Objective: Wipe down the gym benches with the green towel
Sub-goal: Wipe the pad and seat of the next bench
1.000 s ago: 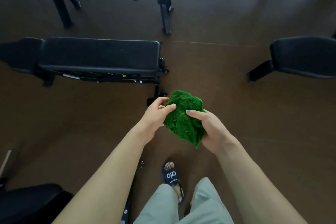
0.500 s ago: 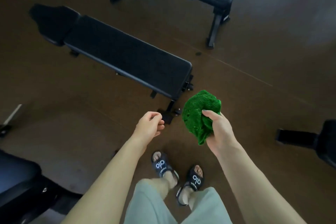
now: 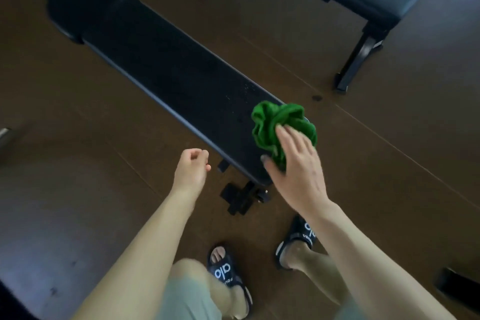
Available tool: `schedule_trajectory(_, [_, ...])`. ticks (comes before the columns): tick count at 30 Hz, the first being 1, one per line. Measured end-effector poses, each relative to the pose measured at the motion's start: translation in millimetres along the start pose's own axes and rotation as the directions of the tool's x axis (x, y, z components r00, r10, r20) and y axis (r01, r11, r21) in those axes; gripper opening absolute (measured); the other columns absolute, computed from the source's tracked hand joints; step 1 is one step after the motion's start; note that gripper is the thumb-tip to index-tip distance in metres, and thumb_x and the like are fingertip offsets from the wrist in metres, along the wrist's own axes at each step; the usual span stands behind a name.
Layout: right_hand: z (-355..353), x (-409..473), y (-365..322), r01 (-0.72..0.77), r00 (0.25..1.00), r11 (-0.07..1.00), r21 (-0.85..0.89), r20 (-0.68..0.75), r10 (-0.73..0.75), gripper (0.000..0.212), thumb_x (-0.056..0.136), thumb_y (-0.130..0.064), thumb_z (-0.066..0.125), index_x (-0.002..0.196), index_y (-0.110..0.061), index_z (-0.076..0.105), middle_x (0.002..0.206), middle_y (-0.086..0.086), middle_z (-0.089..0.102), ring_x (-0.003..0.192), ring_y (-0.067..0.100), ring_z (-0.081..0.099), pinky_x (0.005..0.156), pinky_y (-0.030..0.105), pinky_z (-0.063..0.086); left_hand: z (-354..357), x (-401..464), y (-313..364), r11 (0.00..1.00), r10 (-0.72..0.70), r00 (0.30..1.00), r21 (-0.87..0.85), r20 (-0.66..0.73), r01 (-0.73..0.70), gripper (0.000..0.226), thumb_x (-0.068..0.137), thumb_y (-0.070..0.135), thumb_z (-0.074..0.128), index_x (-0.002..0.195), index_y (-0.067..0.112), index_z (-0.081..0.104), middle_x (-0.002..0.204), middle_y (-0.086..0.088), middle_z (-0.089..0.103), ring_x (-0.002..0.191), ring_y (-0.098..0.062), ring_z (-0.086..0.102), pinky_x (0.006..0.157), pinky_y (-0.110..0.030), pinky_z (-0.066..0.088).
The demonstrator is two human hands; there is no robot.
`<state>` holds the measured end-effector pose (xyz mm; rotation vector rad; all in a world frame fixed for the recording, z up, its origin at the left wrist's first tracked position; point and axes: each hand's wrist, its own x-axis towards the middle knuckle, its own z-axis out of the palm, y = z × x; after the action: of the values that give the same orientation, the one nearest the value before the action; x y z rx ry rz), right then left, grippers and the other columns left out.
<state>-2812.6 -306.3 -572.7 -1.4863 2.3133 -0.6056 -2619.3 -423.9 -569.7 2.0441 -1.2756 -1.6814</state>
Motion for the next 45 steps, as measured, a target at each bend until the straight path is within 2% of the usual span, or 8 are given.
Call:
schedule_trajectory(2, [42, 13, 26, 0.034, 0.981, 0.988, -0.15, 0.196, -0.004, 0.059, 0.1, -0.06, 0.049, 0.138, -0.018, 0.065, 0.141, 0.004, 0.065, 0.14, 0.028, 0.051, 0.121, 0.044, 0.033, 15, 40, -4, 1.0, 0.003, 0.999, -0.024, -0.045, -0.004, 0.043, 0.105, 0.038, 0.051, 0.145, 0.022, 0.044, 0.133, -0.003, 0.059, 0.118, -0.02, 0.059, 0.1, -0.039, 0.048])
schedule_trajectory(5, [91, 42, 56, 0.104, 0.985, 0.973, -0.206, 0.158, -0.072, 0.061, 0.104, -0.056, 0.037, 0.136, -0.013, 0.067, 0.138, 0.008, 0.066, 0.138, 0.031, 0.053, 0.122, 0.047, 0.036, 37, 104, -11, 0.997, -0.024, 0.992, -0.071, -0.122, 0.015, 0.069, 0.103, 0.051, 0.051, 0.16, 0.025, 0.022, 0.161, -0.006, 0.036, 0.139, -0.031, 0.045, 0.099, -0.043, 0.039])
schedule_trajectory(9, [143, 82, 64, 0.221, 0.962, 0.908, -0.357, 0.234, -0.142, 0.075, 0.107, -0.06, 0.019, 0.166, -0.013, 0.02, 0.172, 0.017, 0.019, 0.16, 0.036, 0.015, 0.131, 0.05, 0.012, 63, 180, -15, 0.969, -0.064, 0.965, -0.249, -0.256, -0.002, 0.083, 0.102, 0.065, 0.039, 0.164, 0.028, -0.003, 0.172, -0.006, 0.013, 0.153, -0.035, 0.027, 0.116, -0.049, 0.029])
schedule_trajectory(15, [175, 128, 62, 0.315, 0.947, 0.889, -0.332, 0.175, -0.271, 0.068, 0.109, -0.051, 0.01, 0.167, -0.015, 0.013, 0.174, 0.015, 0.008, 0.161, 0.032, 0.009, 0.131, 0.047, 0.006, 95, 236, -32, 0.811, -0.036, 0.837, -0.506, -0.546, -0.294, 0.054, 0.11, 0.047, 0.028, 0.162, 0.033, 0.023, 0.162, 0.002, 0.038, 0.144, -0.022, 0.04, 0.102, -0.024, 0.026])
schedule_trajectory(20, [192, 217, 38, 0.368, 0.927, 0.88, -0.3, 0.189, -0.323, 0.061, 0.111, -0.044, 0.02, 0.167, -0.022, 0.011, 0.175, 0.008, 0.006, 0.161, 0.027, 0.006, 0.131, 0.042, 0.0, 95, 235, -36, 0.782, 0.006, 0.848, -0.526, -0.53, -0.335, 0.052, 0.109, 0.049, 0.029, 0.159, 0.035, 0.025, 0.149, 0.0, 0.049, 0.126, -0.024, 0.054, 0.106, -0.04, 0.044])
schedule_trajectory(25, [198, 260, 17, 0.383, 0.918, 0.878, -0.287, 0.226, -0.327, 0.059, 0.112, -0.04, 0.021, 0.167, -0.027, 0.008, 0.176, 0.002, 0.002, 0.162, 0.022, 0.001, 0.131, 0.04, -0.003, 95, 231, -34, 0.779, 0.01, 0.839, -0.522, -0.545, -0.348, 0.051, 0.11, 0.046, 0.03, 0.158, 0.03, 0.027, 0.14, 0.0, 0.055, 0.115, -0.019, 0.056, 0.087, -0.028, 0.038])
schedule_trajectory(36, [187, 72, 38, 0.402, 0.906, 0.882, -0.245, 0.244, -0.346, 0.059, 0.111, -0.041, 0.022, 0.167, -0.032, 0.009, 0.175, -0.007, -0.003, 0.161, 0.013, -0.011, 0.132, 0.041, 0.002, 96, 239, -39, 0.757, 0.021, 0.836, -0.538, -0.548, -0.372, 0.049, 0.109, 0.043, 0.033, 0.156, 0.029, 0.03, 0.131, 0.008, 0.049, 0.113, -0.017, 0.054, 0.087, -0.025, 0.04])
schedule_trajectory(45, [209, 216, 3, 0.3, 0.952, 0.905, -0.301, 0.163, -0.261, 0.059, 0.111, -0.038, 0.025, 0.167, -0.029, 0.01, 0.176, 0.0, 0.004, 0.162, 0.022, 0.003, 0.131, 0.043, 0.001, 93, 240, -42, 0.777, 0.051, 0.844, -0.509, -0.535, -0.37, 0.051, 0.108, 0.047, 0.032, 0.156, 0.029, 0.027, 0.138, -0.002, 0.053, 0.117, -0.024, 0.057, 0.1, -0.04, 0.045])
